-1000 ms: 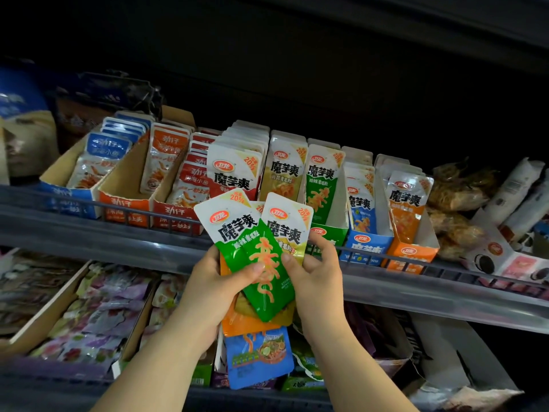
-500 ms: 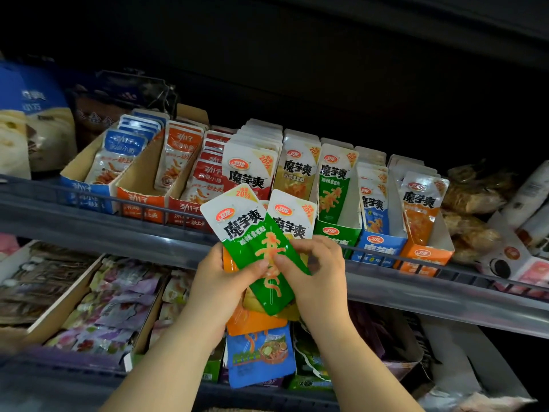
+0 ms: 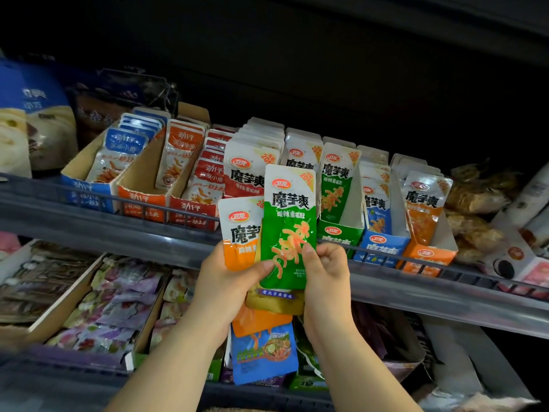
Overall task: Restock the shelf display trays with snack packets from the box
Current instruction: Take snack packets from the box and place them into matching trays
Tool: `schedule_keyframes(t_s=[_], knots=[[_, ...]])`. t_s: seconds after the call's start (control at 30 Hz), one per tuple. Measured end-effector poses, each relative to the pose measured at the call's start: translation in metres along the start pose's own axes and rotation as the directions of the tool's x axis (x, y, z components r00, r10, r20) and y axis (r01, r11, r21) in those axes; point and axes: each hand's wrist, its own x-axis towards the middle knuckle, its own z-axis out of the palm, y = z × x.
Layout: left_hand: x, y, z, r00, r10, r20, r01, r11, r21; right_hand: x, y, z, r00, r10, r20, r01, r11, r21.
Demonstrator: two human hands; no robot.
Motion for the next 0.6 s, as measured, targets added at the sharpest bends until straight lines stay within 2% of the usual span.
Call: schedule_keyframes(t_s=[0.13, 0.23, 0.4, 0.6], knots=[[0.003, 0.001, -0.005, 1.000, -0.030, -0.006, 0.030, 1.000, 0.011, 0.007, -0.004, -0.004, 0.993, 0.076, 0.085, -0.080, 0.996, 0.045], [0.005, 0.004, -0.010, 0.999, -0.045, 0.016, 0.043, 0.996, 0.078, 0.020, -0.017, -0.013, 0.988, 0.063, 0.138, -0.064, 0.998, 0.004], [0.004, 0.005, -0.010, 0.995, -0.065, 0.071, 0.053, 0.985, 0.164, 0.044, -0.040, -0.022, 0.982, 0.010, 0.189, 0.025, 0.983, -0.184], [0.003, 0.006, -0.008, 0.991, -0.073, 0.108, 0.054, 0.983, 0.176, 0.055, -0.059, -0.025, 0.972, -0.059, 0.229, 0.145, 0.913, -0.381]])
